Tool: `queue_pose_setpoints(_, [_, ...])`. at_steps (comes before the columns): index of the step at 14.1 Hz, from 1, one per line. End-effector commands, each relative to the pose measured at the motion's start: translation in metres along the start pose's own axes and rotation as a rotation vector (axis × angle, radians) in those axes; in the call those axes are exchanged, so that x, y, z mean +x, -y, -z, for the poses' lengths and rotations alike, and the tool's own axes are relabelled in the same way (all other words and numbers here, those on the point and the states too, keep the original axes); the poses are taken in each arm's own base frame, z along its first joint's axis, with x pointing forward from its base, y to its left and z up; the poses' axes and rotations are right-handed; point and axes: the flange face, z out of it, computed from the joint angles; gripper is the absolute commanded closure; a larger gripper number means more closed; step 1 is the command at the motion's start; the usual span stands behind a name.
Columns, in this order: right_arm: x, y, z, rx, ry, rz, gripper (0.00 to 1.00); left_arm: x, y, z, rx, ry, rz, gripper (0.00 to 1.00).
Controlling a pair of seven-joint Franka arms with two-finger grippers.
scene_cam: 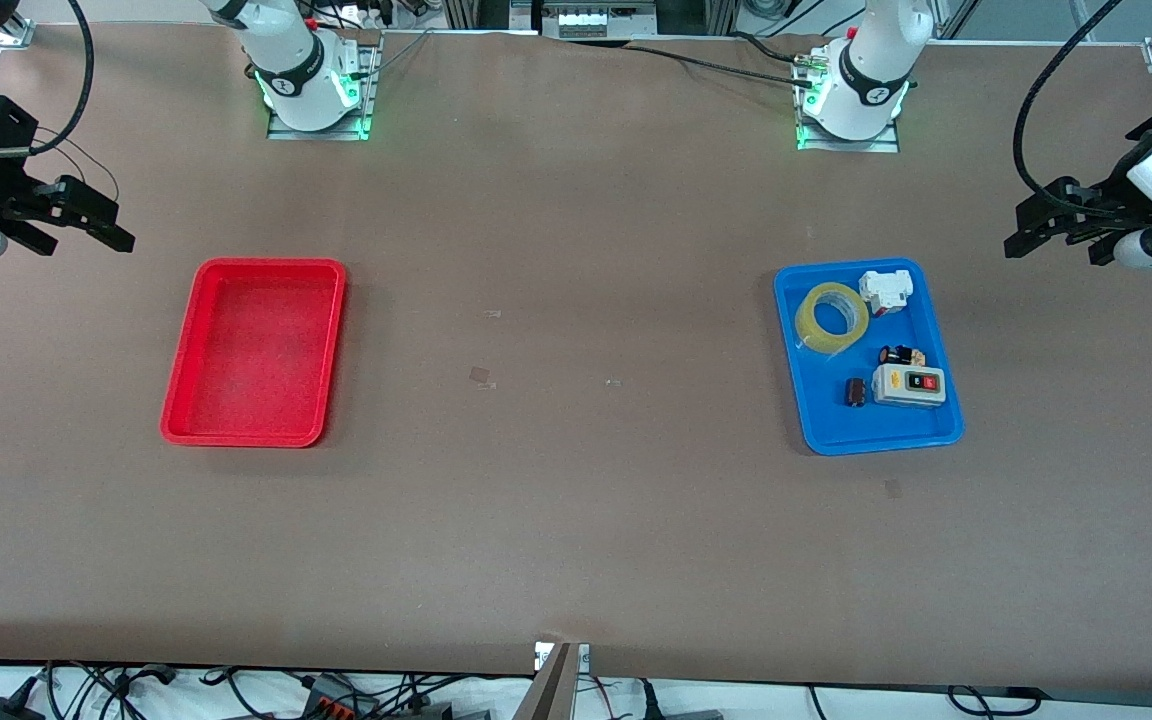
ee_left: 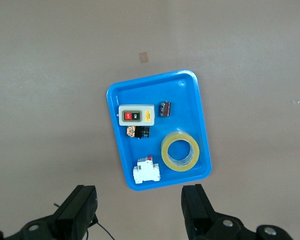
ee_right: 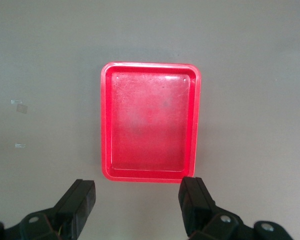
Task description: Place and move tape with both arms
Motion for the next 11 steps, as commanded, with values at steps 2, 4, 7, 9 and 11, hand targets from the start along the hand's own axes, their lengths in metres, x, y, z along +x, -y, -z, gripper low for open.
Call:
queue_pose_setpoints(2, [-0.005,-0.001,0.010,-0.004,-0.005,0.005,0.00,0.007,0.004,-0.005,0.023,0.017,0.011,0.00])
queue_pose_setpoints(4, [-0.004,-0.001,0.009,0.003,-0.001,0.003,0.00,0.010,0.001,-0.011,0.022,0.031,0.005,0.00])
queue_pose_setpoints(7, [-0.004,-0.002,0.008,0.004,0.001,0.001,0.00,0.013,0.000,-0.047,0.017,0.065,0.000,0.00])
queue_pose_setpoints(9, [-0.004,-0.002,0.009,0.003,-0.002,0.001,0.00,0.015,-0.005,-0.093,0.016,0.092,-0.010,0.00])
queue_pose_setpoints(11, [-0.005,-0.002,0.010,0.003,-0.002,0.001,0.00,0.015,-0.007,-0.153,0.012,0.133,-0.017,0.00])
